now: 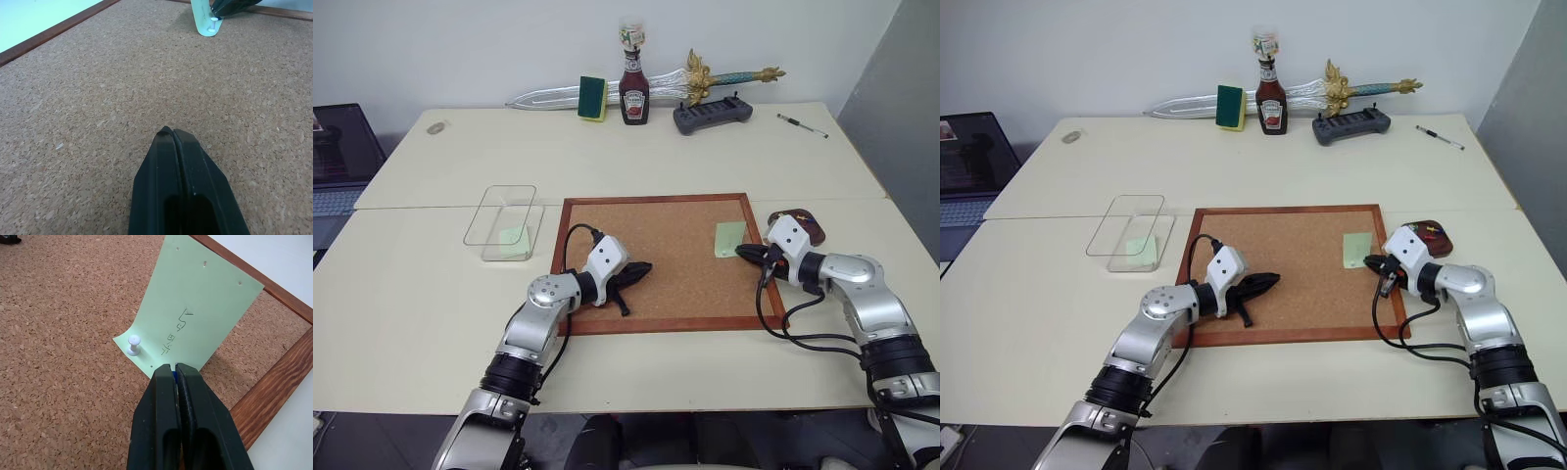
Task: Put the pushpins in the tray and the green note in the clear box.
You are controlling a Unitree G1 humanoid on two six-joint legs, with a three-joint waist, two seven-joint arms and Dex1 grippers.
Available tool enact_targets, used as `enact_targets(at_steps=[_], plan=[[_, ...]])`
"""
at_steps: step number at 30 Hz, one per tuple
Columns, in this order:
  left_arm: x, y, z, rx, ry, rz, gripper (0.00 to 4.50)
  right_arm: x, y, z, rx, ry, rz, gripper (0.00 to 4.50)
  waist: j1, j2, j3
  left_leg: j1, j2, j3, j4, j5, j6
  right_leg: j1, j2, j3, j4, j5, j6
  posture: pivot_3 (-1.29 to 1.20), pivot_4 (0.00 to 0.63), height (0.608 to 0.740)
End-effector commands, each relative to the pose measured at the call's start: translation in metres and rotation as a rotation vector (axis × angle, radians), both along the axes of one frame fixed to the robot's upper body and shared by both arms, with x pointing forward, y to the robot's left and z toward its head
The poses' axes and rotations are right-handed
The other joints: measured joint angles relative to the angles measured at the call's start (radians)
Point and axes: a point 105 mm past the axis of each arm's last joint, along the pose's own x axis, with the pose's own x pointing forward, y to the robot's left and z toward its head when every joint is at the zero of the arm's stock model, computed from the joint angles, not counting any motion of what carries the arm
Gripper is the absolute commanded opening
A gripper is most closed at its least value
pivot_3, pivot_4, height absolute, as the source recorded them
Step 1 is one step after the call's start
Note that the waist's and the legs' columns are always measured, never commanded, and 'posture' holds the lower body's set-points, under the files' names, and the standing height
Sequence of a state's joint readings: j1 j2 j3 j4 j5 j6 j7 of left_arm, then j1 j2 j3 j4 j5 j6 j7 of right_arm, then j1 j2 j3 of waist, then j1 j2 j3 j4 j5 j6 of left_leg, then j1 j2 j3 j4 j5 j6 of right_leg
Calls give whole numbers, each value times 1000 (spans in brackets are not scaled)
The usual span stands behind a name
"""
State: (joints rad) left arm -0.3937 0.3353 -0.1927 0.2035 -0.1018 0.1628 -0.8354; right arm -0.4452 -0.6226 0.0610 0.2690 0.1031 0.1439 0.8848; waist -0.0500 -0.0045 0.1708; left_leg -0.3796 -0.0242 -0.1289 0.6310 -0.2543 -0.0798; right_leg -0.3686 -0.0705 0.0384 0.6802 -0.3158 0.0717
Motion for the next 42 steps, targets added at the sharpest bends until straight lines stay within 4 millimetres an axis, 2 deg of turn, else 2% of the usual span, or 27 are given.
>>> enact_targets(at_steps=[1, 5, 20, 22, 25, 31, 42], plan=[[-15, 0, -37, 74, 127, -20, 0, 0, 2, 28, 86, -87, 7, 17, 0, 0, 0, 0, 0, 0, 0, 0, 0, 0, 0, 0, 0, 0, 0, 0, 150, 740], [-16, 1, -40, 83, 135, -21, 0, -2, 4, 38, 137, -110, 10, 17, 0, 0, 0, 0, 0, 0, 0, 0, 0, 0, 0, 0, 0, 0, 0, 0, 150, 740], [-18, 1, -41, 91, 140, -22, 0, -7, 0, 52, 159, -132, -9, 17, 0, 0, 0, 0, 0, 0, 0, 0, 0, 0, 0, 0, 0, 0, 0, 0, 150, 740], [-18, 1, -41, 89, 140, -21, 0, -5, -8, 55, 167, -130, -45, 17, 0, 0, 0, 0, 0, 0, 0, 0, 0, 0, 0, 0, 0, 0, 0, 0, 150, 740], [-19, 1, -42, 88, 140, -21, 0, 1, -32, 55, 194, -93, -150, 17, 1, 0, 0, 0, 0, 0, 0, 0, 0, 0, 0, 0, 0, 0, 0, 0, 150, 740], [-20, 0, -42, 90, 139, -30, 0, 11, -65, 45, 200, -39, -310, 17, 1, 0, 0, 0, 0, 0, 0, 0, 0, 0, 0, 0, 0, 0, 0, 0, 150, 740], [-19, -1, -42, 93, 134, -37, 0, 34, -81, 34, 272, 50, -464, 17, 0, 0, -1, 0, 0, 2, 0, 0, 0, 0, 0, 1, 0, 0, 0, 0, 150, 740]])
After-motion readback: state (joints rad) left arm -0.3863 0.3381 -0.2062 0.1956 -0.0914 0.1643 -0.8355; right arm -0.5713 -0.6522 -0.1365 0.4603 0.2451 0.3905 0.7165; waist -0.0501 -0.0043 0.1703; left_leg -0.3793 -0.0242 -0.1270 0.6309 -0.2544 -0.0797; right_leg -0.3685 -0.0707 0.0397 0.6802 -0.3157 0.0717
